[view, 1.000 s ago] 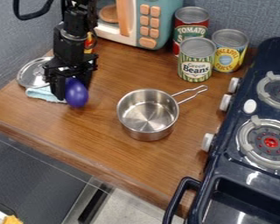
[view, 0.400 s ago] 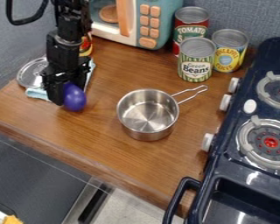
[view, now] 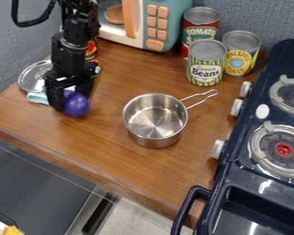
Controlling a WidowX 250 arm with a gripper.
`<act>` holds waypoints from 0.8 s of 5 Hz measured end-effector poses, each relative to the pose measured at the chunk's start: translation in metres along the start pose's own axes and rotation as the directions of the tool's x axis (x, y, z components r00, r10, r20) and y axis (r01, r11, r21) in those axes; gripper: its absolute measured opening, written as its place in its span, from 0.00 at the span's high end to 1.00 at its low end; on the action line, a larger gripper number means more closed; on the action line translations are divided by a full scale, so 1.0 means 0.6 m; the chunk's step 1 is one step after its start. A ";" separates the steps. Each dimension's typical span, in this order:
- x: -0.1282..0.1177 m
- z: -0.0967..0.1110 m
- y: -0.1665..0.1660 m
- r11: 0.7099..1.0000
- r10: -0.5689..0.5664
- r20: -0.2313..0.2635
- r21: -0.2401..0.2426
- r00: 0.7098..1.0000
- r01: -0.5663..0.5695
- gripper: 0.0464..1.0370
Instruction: Move the blue object below the blue cloth
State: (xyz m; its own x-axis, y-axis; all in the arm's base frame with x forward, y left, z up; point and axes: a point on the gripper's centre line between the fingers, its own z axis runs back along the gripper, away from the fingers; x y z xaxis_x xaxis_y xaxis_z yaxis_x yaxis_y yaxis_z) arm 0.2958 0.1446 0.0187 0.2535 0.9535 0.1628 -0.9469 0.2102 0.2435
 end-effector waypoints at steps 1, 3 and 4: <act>-0.009 0.001 -0.004 0.999 0.034 -0.037 -0.016 0.999 -0.035 0.03; -0.002 0.115 0.015 0.968 -0.116 -0.055 -0.228 0.992 0.101 0.04; -0.008 0.144 0.027 0.941 -0.246 -0.004 -0.241 0.969 0.238 0.04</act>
State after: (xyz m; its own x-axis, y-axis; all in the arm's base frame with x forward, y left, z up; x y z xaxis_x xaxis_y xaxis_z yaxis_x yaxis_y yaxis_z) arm 0.2962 0.1248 0.1043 0.4782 0.8732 0.0937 -0.8782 0.4769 0.0373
